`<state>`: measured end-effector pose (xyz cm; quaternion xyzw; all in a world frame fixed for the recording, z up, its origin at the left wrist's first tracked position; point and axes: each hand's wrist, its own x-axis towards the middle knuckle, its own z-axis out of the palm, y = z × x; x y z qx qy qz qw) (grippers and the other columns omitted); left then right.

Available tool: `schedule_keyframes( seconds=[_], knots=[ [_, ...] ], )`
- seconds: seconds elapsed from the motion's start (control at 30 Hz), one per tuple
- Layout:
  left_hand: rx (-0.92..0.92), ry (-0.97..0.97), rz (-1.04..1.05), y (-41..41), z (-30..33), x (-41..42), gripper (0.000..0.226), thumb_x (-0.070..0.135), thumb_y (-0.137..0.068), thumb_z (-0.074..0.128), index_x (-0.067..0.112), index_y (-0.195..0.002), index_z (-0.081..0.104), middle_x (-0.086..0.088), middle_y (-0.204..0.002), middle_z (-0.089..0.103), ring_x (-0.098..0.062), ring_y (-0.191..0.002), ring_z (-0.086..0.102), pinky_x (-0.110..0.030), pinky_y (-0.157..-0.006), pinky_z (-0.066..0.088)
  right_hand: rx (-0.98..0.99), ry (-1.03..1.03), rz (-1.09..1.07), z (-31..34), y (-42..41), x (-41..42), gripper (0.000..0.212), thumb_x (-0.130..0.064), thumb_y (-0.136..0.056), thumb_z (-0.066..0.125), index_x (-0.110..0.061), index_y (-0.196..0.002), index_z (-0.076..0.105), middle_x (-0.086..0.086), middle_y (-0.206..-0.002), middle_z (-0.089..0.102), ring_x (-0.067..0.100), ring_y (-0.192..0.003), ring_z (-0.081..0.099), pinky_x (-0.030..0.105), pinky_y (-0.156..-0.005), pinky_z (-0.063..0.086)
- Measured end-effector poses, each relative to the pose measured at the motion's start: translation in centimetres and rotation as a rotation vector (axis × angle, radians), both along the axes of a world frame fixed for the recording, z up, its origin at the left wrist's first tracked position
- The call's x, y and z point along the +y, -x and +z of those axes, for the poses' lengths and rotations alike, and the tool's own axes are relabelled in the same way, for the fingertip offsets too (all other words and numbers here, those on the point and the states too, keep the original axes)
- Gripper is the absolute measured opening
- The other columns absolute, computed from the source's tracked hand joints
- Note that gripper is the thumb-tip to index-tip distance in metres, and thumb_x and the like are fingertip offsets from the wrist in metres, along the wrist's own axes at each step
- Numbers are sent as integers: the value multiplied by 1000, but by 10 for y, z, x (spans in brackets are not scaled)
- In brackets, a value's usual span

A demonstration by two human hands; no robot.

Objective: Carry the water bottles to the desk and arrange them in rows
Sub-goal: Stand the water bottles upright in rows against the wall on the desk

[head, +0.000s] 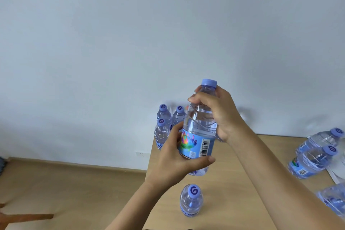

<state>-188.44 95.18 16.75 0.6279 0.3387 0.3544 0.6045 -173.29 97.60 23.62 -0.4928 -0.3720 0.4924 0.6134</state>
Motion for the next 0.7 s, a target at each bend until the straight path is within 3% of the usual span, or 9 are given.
schedule_keyframes(
  seconds=[0.17, 0.3, 0.43, 0.53, 0.6, 0.7],
  knots=[
    [-42, 77, -129, 3, 10, 3, 59, 24, -63, 90, 32, -113, 60, 3, -99, 74, -14, -87, 71, -21, -73, 54, 99, -41, 59, 9, -7, 2, 19, -17, -50, 74, -23, -66, 66, 8, -75, 67, 31, -72, 69, 34, -63, 57],
    [-26, 54, -70, 0, 12, 6, 55, 27, -61, 90, 28, -110, 63, -3, -102, 75, -22, -93, 73, -30, -77, 58, 57, -70, 58, 14, -7, 2, 21, -14, -64, 72, -18, -83, 63, 10, -81, 71, 32, -78, 73, 37, -70, 59],
    [48, 2, 21, -3, 10, 4, 53, 34, -60, 89, 30, -106, 62, 2, -98, 75, -20, -89, 73, -45, -81, 60, -94, -44, -34, 15, -3, -2, 28, -26, -74, 83, -20, -92, 62, 3, -87, 68, 19, -78, 70, 31, -67, 56],
    [59, -27, 58, -7, 12, 0, 54, 33, -60, 89, 31, -105, 60, 5, -92, 74, -16, -80, 72, -33, -68, 57, -72, -22, -106, 13, 1, -5, 27, -23, -77, 83, -18, -87, 59, 8, -85, 64, 16, -70, 67, 28, -60, 55],
    [33, -13, 55, -10, 14, -2, 57, 29, -59, 89, 28, -108, 60, 4, -93, 74, -15, -81, 73, -25, -67, 56, 1, -10, -111, 15, 0, -6, 22, -13, -79, 80, -16, -86, 59, 11, -81, 62, 19, -67, 65, 29, -57, 54],
    [-5, 0, 17, -11, 17, -4, 65, 22, -59, 92, 27, -114, 58, 3, -99, 74, -17, -88, 72, -24, -70, 57, 49, -15, -49, 19, -5, -6, 19, -6, -73, 76, -18, -77, 63, 8, -76, 64, 23, -70, 66, 33, -60, 56]
  ],
)
